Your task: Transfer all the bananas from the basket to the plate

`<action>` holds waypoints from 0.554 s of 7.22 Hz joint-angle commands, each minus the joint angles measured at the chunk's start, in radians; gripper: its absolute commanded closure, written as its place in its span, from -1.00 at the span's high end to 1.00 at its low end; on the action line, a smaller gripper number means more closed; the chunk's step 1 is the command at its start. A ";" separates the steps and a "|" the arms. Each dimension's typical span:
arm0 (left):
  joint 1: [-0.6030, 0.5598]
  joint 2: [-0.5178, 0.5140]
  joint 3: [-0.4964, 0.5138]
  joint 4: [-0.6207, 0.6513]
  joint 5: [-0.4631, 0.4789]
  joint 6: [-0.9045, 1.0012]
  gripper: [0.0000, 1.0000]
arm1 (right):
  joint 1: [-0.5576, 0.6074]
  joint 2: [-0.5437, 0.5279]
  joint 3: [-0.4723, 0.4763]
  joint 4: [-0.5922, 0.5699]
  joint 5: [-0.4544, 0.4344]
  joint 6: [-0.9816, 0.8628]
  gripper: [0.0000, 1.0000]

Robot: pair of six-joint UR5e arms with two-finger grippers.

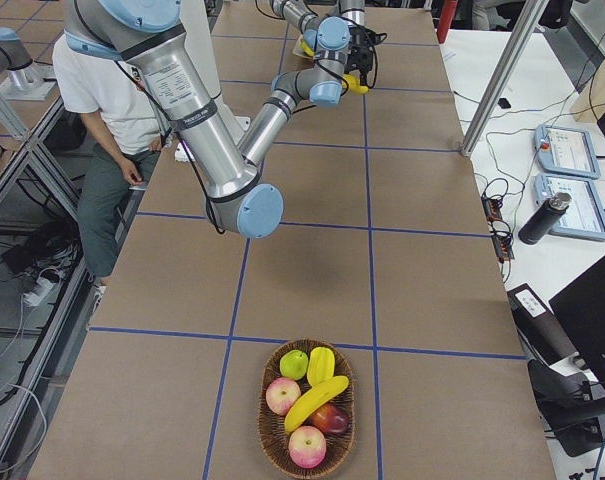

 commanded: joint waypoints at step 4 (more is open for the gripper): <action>0.000 0.010 -0.008 -0.025 0.011 -0.014 -1.00 | 0.001 -0.010 0.005 0.057 0.023 0.043 -0.24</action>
